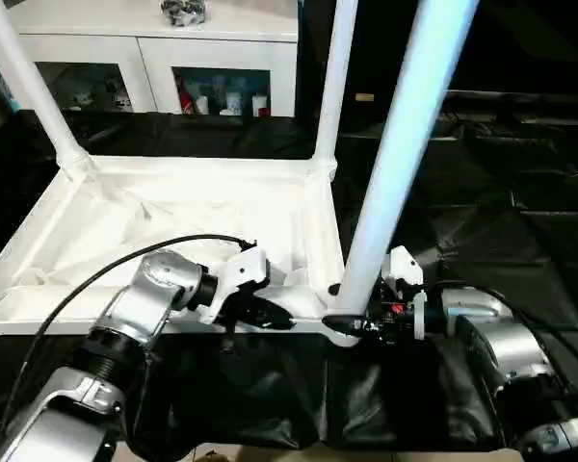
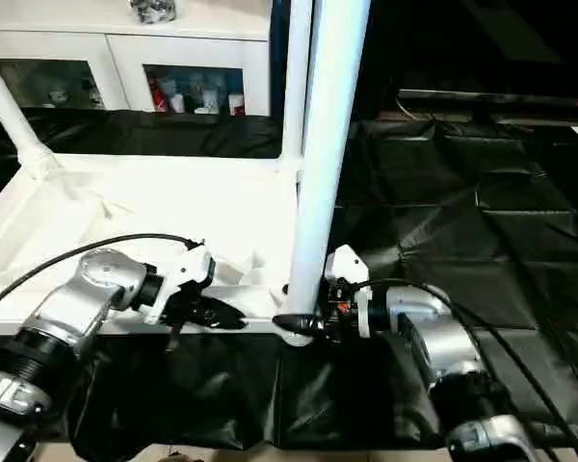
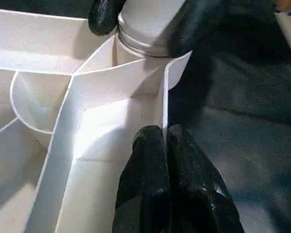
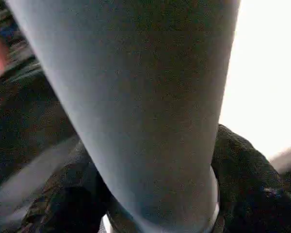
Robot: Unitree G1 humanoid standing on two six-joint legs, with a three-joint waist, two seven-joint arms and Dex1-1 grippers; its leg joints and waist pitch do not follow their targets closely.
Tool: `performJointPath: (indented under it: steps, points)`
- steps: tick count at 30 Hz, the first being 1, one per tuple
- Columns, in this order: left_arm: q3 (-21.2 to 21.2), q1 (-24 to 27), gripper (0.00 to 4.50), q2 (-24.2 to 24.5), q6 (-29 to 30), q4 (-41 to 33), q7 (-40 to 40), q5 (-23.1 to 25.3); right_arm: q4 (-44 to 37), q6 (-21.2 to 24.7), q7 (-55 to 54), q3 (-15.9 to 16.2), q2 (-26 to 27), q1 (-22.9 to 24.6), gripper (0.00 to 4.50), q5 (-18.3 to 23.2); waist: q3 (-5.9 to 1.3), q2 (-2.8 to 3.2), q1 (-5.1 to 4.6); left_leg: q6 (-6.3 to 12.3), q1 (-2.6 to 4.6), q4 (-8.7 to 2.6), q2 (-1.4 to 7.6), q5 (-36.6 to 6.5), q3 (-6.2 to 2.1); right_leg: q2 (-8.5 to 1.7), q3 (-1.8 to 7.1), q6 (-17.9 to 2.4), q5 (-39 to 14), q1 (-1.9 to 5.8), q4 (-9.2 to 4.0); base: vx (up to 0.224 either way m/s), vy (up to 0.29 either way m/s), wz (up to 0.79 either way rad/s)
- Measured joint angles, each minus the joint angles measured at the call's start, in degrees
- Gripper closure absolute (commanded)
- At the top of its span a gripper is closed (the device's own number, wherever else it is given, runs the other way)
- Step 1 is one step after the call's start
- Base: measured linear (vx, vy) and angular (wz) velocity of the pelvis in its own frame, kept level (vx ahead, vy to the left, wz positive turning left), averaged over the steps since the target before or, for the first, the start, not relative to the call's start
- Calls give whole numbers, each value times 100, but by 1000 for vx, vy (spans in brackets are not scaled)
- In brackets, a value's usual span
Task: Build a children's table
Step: Rotate leg to tighten
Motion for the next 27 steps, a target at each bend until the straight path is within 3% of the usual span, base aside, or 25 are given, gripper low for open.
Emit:
performJointPath:
  steps: [8, 12, 13, 16, 18, 20, 23, 26, 27]
  points:
    - [195, -171, 450, -579, 247, 300, 1336, 240, 630, -270, -2454, -588, 958, -273, 191, -194, -2, 4, -208, -1, 11, -3, -3, 0, -14, 1, 3, 13, -5, 1, -2, 0, 0, 0]
    - [234, -177, 450, -749, 360, 300, 1719, 299, 680, -369, -3295, -645, 1241, -334, 191, -370, -12, 20, -252, -1, 11, -4, -4, 0, -16, 1, 3, 13, -5, 3, -3, 0, 0, 0]
    - [249, -176, 450, -804, 379, 299, 1821, 333, 769, -569, -3612, -646, 1364, -342, 191, -492, -19, 31, -267, -1, 10, -4, -5, 0, -17, 1, 2, 13, -6, 2, -3, 0, 0, 0]
    - [251, -176, 450, -830, 379, 286, 1846, 354, 819, -687, -3720, -645, 1399, -346, 121, -587, -20, 34, -285, -1, 7, -4, -5, 0, -17, 1, 3, 14, -6, 2, -5, 0, 0, 0]
    - [238, -175, 450, -848, 374, 261, 1845, 391, 811, -692, -3667, -643, 1390, -345, 114, -630, -20, 34, -280, -1, 4, -4, -5, 0, -17, 1, 2, 14, -6, 2, -8, 0, 0, 0]
    - [224, -167, 450, -848, 370, 235, 1839, 400, 790, -706, -3570, -636, 1336, -338, 77, -688, -20, 34, -275, 0, 1, -4, -7, 0, -17, 0, 4, 14, -6, 2, -11, 0, 0, 0]
    - [133, -148, 450, -864, 283, 182, 1803, 420, 519, -722, -3081, -454, 982, -156, 77, -718, -17, 39, -226, 0, -5, -4, -9, 0, -15, -2, 9, 0, 2, 5, -12, 0, 0, 0]
    - [25, -139, 450, -894, 191, 108, 1676, 424, 65, -661, -2405, -392, 395, 146, 77, -609, -13, 56, -121, 2, -14, -4, -7, 0, -7, -3, 11, 17, -9, 10, -12, 0, 0, 0]
    - [-45, -128, 450, -922, 155, 60, 1605, 423, -214, -589, -2024, -421, 69, 353, 77, -423, -10, 69, -44, 4, -18, -5, -7, 0, -1, -7, 14, 27, -17, 11, -13, 0, 0, 0]
